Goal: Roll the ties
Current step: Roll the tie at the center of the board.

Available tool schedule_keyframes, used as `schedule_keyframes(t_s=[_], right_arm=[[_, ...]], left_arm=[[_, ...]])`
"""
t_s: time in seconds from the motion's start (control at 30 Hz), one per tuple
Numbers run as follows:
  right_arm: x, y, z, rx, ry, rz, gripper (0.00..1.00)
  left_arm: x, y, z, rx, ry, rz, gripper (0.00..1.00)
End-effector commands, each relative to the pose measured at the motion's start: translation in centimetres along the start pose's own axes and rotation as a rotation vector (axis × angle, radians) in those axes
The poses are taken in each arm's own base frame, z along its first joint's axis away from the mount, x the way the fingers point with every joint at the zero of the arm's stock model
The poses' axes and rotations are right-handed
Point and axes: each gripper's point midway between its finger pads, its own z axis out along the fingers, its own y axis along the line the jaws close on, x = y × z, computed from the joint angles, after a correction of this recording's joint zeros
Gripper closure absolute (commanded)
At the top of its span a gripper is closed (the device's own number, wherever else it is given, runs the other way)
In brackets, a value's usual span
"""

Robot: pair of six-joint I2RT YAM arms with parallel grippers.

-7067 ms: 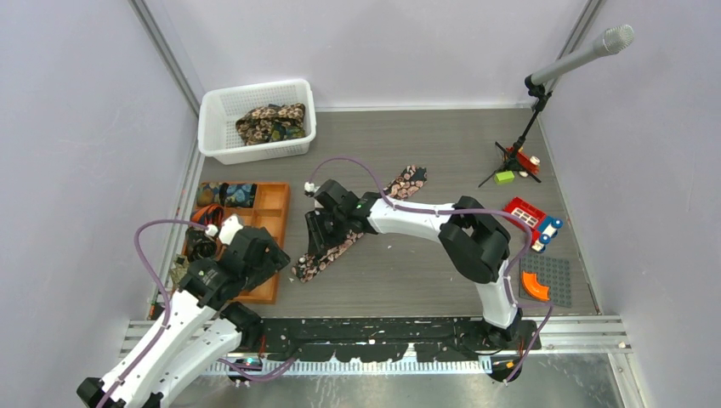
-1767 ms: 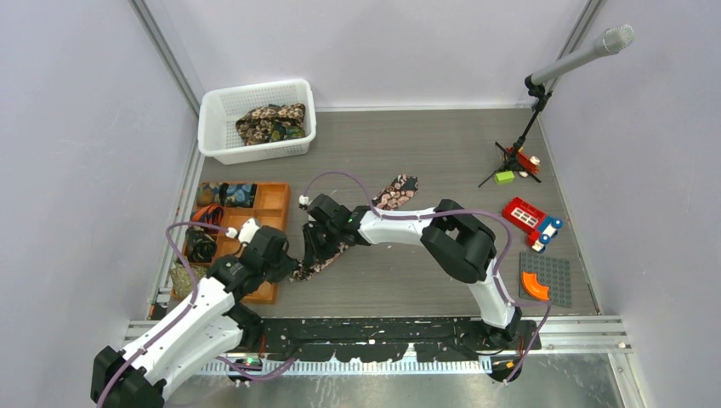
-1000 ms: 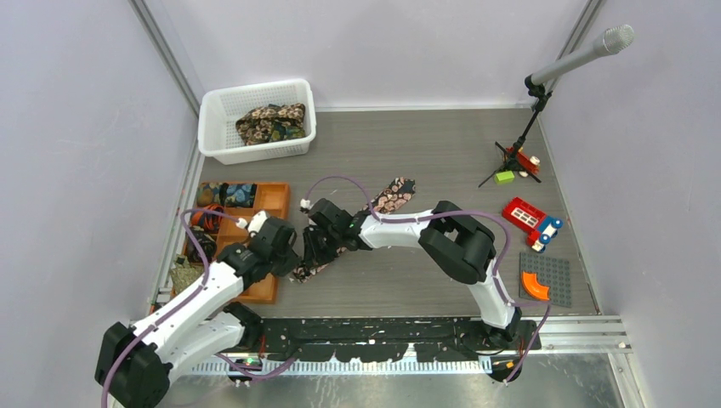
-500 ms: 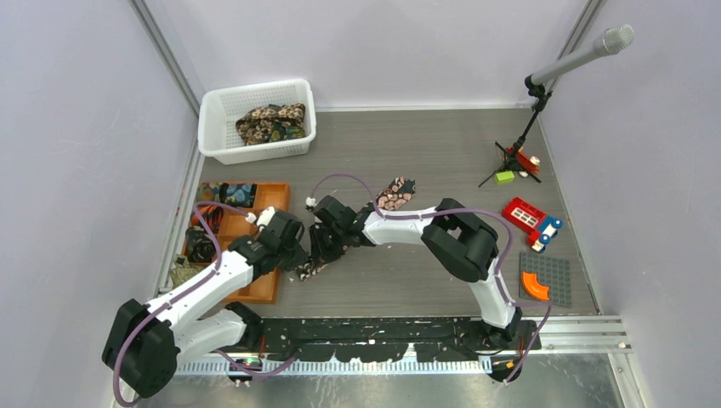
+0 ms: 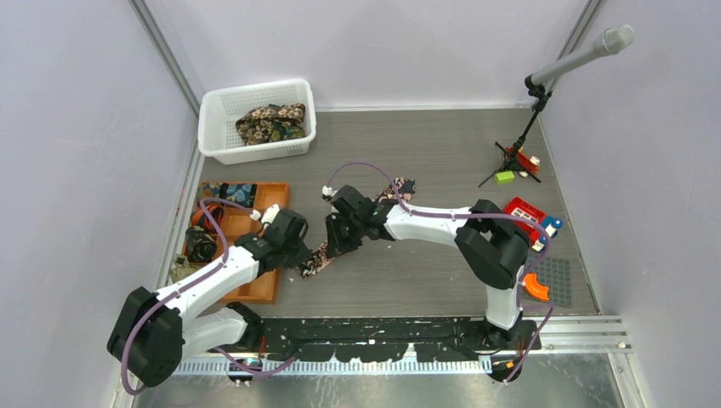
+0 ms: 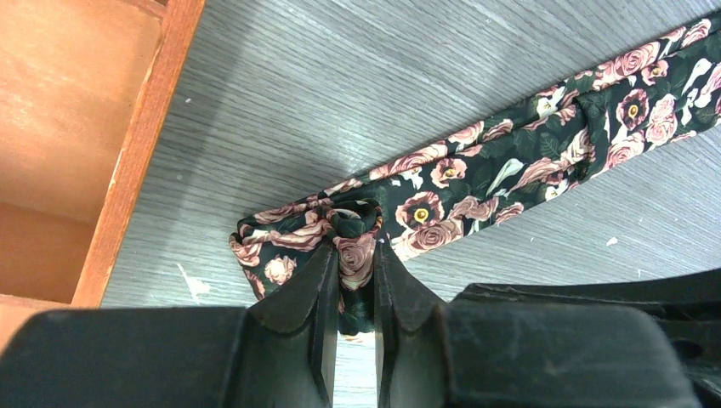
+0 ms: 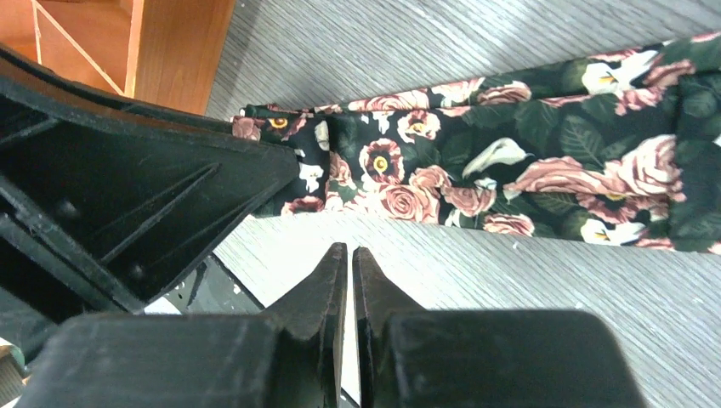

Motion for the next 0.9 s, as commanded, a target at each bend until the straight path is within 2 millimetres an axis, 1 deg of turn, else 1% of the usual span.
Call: schedule_keyframes(t_s=[0.0, 0.03, 0.13, 0.23, 0.47, 0.6, 0.73, 0.87], right_arm=[[-0.4, 0.1, -1.7, 0.004, -0.033, -0.026, 0.87], [-0.2, 0.1, -1.7, 0.002, -0.033, -0.024, 0.87], [0.0, 0.1, -1.7, -0.005, -0.033, -0.014, 0.87], [0.2, 0.2, -1.7, -0.01, -0.032, -0.006, 0.87], [0.3, 0.7, -1.7, -0.023, -0.037, -0.006, 0.87], [0.8, 1.3, -1.5, -0.031, -0.035, -0.009, 0.87], [1.2, 1.8, -1.3, -0.036, -0.033, -0.013, 0.87], [1.5, 2.5, -1.3, -0.045, -0.033, -0.02, 0.87]], left_arm=[[-1.4, -1.5, 0.1, 0.03, -0.043, -0.003, 0.84], [-1.3, -1.5, 0.2, 0.03, -0.039, -0.001, 0.78], [-1.5, -1.9, 0.0, 0.039, -0.039, 0.0, 0.63], [-1.7, -2.2, -0.2, 0.049, -0.045, -0.003, 0.54], [-2.2, -2.5, -1.2, 0.056, -0.058, -0.001, 0.41], [-2.7, -2.4, -1.8, 0.047, -0.072, 0.016, 0.34], [-3.3, -2.0, -2.5, 0.027, -0.097, 0.039, 0.31], [-4.6, -1.1, -3.3, -0.022, -0.15, 0.077, 0.3]])
